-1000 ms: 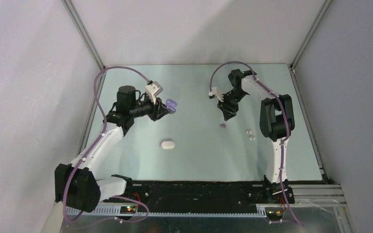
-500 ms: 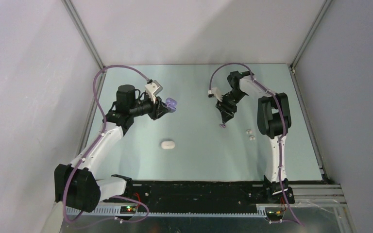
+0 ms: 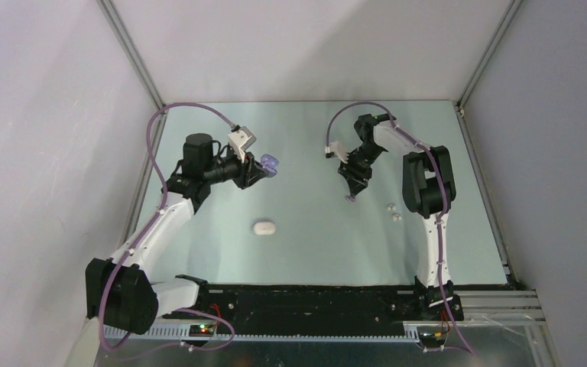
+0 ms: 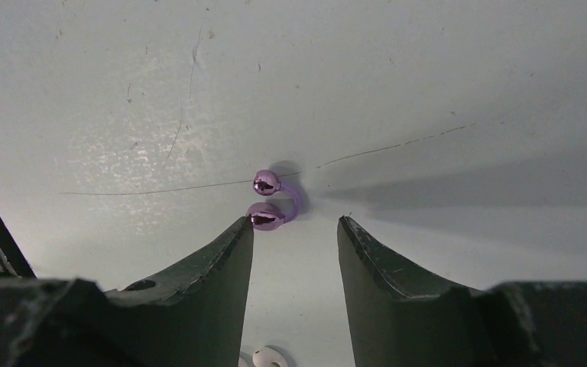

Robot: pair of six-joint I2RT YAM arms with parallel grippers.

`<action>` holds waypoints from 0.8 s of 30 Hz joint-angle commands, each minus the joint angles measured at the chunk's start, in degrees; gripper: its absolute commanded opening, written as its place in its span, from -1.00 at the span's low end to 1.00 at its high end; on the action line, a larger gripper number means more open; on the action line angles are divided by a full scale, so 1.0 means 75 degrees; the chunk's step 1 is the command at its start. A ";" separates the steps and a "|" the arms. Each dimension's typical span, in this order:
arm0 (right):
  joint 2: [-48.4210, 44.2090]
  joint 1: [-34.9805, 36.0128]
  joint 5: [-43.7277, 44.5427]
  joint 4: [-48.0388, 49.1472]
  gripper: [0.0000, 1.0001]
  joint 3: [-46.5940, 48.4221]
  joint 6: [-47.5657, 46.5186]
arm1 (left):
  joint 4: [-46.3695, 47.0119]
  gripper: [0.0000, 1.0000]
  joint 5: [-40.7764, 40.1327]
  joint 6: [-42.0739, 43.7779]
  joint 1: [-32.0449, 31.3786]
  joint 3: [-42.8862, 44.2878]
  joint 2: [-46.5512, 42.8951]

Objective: Insert the wireless bluetooth earbuds into the charging case
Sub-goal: Adjust the earbud at the center of the board.

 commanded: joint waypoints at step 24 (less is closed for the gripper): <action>-0.0241 0.0238 0.0325 0.0263 -0.02 -0.0748 -0.0255 | 0.0292 -1.00 0.0082 0.0108 0.0032 0.0197 -0.0083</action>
